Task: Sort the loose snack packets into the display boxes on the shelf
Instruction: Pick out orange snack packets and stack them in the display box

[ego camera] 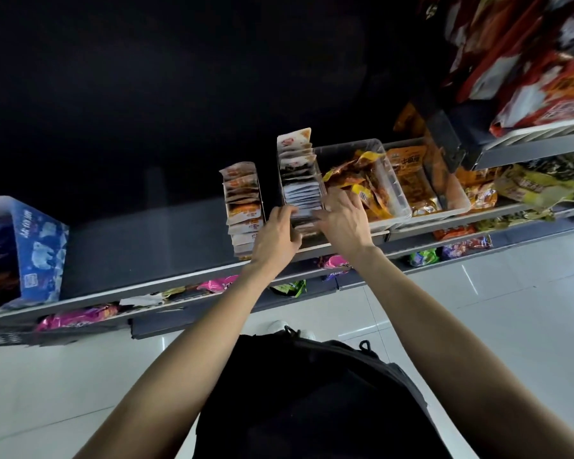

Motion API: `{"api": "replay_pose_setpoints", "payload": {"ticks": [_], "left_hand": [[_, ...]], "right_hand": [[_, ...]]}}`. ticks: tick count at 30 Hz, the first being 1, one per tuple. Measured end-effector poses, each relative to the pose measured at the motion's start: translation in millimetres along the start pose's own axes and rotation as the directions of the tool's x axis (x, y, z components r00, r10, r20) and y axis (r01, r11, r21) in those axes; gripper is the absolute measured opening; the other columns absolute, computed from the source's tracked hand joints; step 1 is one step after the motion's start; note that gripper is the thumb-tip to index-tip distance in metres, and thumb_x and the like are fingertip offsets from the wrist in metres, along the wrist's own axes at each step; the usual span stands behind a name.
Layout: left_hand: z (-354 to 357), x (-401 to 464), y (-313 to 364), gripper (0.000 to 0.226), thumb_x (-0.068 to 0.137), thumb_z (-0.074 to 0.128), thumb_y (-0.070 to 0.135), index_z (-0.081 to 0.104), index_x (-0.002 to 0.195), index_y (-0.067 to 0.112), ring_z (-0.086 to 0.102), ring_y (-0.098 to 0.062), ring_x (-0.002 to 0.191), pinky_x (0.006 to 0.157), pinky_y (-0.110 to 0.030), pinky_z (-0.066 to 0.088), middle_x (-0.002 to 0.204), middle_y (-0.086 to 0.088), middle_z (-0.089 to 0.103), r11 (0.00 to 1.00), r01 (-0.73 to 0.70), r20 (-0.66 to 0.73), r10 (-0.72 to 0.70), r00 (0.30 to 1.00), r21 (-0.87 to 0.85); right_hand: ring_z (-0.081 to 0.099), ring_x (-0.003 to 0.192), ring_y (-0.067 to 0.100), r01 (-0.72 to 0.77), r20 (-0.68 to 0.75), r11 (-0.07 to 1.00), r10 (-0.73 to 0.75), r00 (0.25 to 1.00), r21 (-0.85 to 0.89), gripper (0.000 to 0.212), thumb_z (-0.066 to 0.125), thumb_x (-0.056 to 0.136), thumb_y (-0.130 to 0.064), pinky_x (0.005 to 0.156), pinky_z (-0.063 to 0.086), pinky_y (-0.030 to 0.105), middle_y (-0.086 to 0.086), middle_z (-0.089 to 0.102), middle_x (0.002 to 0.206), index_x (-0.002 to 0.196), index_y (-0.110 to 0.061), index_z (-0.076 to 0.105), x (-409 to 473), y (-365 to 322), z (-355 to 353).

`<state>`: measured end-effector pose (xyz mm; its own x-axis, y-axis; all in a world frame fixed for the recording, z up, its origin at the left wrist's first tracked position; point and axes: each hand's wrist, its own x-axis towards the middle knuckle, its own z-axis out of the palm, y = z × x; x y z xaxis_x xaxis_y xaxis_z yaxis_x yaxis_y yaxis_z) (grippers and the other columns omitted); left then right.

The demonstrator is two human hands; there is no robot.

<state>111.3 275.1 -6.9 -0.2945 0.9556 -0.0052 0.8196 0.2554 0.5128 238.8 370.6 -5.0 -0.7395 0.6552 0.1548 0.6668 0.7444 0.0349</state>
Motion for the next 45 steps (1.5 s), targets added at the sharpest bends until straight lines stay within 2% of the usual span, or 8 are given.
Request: {"api": "replay_pose_setpoints", "payload": {"ticks": [12,17,21,23,28,33,36,45], "left_hand": [[4,19,-2,0.022,0.095,0.052,0.026,0.065,0.112,0.023,0.060,-0.018,0.099,0.070,-0.032,0.051,0.110,0.003,0.062,0.948,-0.095,0.018,0.094,0.995,0.303],[-1,3,-18,0.025,0.097,0.044,0.036,0.064,0.109,0.025,0.060,-0.011,0.092,0.066,-0.024,0.046,0.105,0.006,0.061,0.939,-0.124,0.048,0.115,0.992,0.322],[-2,-3,-19,0.025,0.097,0.045,0.035,0.066,0.107,0.025,0.060,-0.010,0.092,0.064,-0.023,0.045,0.104,0.007,0.063,0.935,-0.150,0.069,0.135,0.988,0.322],[-5,-2,-20,0.024,0.097,0.047,0.034,0.066,0.108,0.025,0.061,-0.011,0.092,0.068,-0.025,0.050,0.106,0.007,0.063,0.931,-0.171,0.096,0.148,0.984,0.324],[-17,-1,-17,0.039,0.094,0.045,0.049,0.065,0.113,0.022,0.061,-0.013,0.096,0.075,-0.027,0.047,0.111,0.007,0.063,0.917,-0.259,0.182,0.211,0.960,0.304],[-33,16,-16,0.029,0.086,0.064,0.033,0.064,0.108,0.015,0.060,-0.022,0.098,0.083,-0.033,0.047,0.106,-0.004,0.064,0.878,-0.239,-0.151,0.326,0.933,0.414],[-32,32,-11,0.056,0.085,0.063,0.040,0.047,0.131,0.012,0.049,-0.025,0.116,0.097,-0.037,0.038,0.126,-0.008,0.053,0.842,-0.187,0.009,0.212,0.977,0.507],[-23,43,-2,0.039,0.093,0.049,0.020,0.045,0.132,0.013,0.057,-0.020,0.109,0.088,-0.030,0.044,0.121,-0.004,0.059,0.779,-0.271,0.133,0.238,0.962,0.566]], "right_hand": [[0.058,0.096,0.025,0.146,-0.066,0.986,-0.152,0.986,-0.084,0.007,0.077,0.069,-0.016,0.086,0.041,0.038,-0.003,0.072,0.072,0.075,-0.020,0.075,-6,0,4],[0.056,0.099,0.026,0.076,-0.361,0.963,0.023,0.932,0.258,0.023,0.067,0.083,-0.032,0.081,0.040,0.038,0.003,0.069,0.090,0.096,-0.014,0.070,-6,4,-12],[0.035,0.132,0.037,0.000,-0.115,0.991,0.015,0.993,0.137,0.066,0.078,0.069,-0.034,0.103,0.036,0.047,0.018,0.042,0.139,0.126,-0.018,0.051,27,3,-21],[0.028,0.137,0.040,0.041,-0.025,0.989,-0.038,0.999,0.139,0.056,0.078,0.071,-0.033,0.108,0.029,0.051,0.021,0.037,0.144,0.121,-0.020,0.057,48,3,-18],[0.045,0.127,0.028,-0.003,0.056,0.964,-0.013,0.998,0.265,0.026,0.055,0.093,-0.025,0.105,0.029,0.039,0.008,0.058,0.129,0.112,-0.013,0.067,83,17,-23],[0.054,0.113,0.025,0.015,0.055,0.965,-0.030,0.998,0.263,0.026,0.053,0.094,-0.027,0.101,0.032,0.034,0.006,0.063,0.120,0.111,-0.013,0.067,90,18,-30],[0.056,0.109,0.026,0.006,0.041,0.963,-0.018,0.999,0.270,0.025,0.053,0.094,-0.026,0.098,0.034,0.034,0.007,0.064,0.116,0.108,-0.011,0.067,90,17,-31],[0.058,0.109,0.025,0.029,0.037,0.974,-0.038,0.999,0.225,0.028,0.051,0.096,-0.025,0.090,0.042,0.032,0.007,0.063,0.118,0.121,-0.015,0.058,82,13,-37]]}}
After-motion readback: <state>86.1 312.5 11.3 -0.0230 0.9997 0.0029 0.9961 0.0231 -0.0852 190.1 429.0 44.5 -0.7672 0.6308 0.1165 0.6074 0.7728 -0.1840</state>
